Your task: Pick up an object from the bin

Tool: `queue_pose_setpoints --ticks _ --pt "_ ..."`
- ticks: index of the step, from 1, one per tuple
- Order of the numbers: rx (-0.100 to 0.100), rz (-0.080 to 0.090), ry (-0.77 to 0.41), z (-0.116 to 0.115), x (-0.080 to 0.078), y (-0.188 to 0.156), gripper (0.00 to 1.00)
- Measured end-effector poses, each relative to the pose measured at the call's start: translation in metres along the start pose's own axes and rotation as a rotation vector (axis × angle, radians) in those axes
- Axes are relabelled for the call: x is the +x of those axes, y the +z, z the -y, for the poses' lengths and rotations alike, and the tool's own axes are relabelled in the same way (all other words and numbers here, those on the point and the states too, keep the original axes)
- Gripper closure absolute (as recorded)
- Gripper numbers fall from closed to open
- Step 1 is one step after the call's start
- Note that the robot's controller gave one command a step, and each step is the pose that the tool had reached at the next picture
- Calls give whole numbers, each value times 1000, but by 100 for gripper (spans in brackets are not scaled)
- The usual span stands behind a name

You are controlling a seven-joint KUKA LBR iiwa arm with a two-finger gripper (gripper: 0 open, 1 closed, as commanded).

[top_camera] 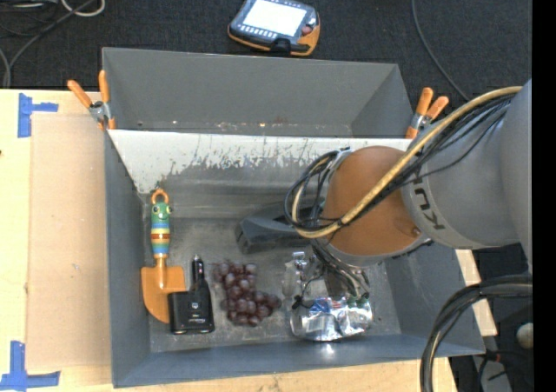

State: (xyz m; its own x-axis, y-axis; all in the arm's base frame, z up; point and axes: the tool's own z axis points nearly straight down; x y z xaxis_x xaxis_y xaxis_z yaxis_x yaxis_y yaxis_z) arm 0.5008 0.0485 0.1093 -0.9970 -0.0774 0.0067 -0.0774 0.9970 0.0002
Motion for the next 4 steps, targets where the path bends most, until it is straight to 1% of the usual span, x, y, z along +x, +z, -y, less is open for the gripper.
queue_pose_setpoints --ticks 1,2,3,4 --pt "2 -11 -57 7 1 24 100" --pt "1 -6 -7 19 -3 -67 0" --pt "1 -6 -7 19 -3 -67 0" --pt "1 -7 122 -11 -3 -12 0"
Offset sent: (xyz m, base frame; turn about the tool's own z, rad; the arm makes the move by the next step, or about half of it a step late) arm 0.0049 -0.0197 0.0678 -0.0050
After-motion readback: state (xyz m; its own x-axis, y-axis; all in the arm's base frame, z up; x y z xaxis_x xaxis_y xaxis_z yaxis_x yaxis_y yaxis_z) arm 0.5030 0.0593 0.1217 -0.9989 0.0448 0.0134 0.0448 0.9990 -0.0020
